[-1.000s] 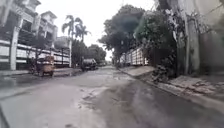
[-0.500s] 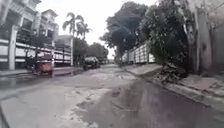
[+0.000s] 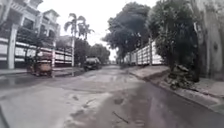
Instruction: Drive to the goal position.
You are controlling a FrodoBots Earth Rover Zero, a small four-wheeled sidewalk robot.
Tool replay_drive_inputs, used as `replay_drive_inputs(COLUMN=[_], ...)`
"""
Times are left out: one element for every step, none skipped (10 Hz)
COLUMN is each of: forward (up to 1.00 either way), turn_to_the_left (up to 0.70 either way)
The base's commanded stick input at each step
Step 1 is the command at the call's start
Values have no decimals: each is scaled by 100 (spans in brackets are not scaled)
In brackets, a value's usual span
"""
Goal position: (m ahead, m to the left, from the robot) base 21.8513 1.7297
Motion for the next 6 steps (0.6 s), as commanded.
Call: replay_drive_inputs(forward=[70, 70, 70, 70, 70, 70], turn_to_the_left=[0, 0, 0, 0, 0, 0])
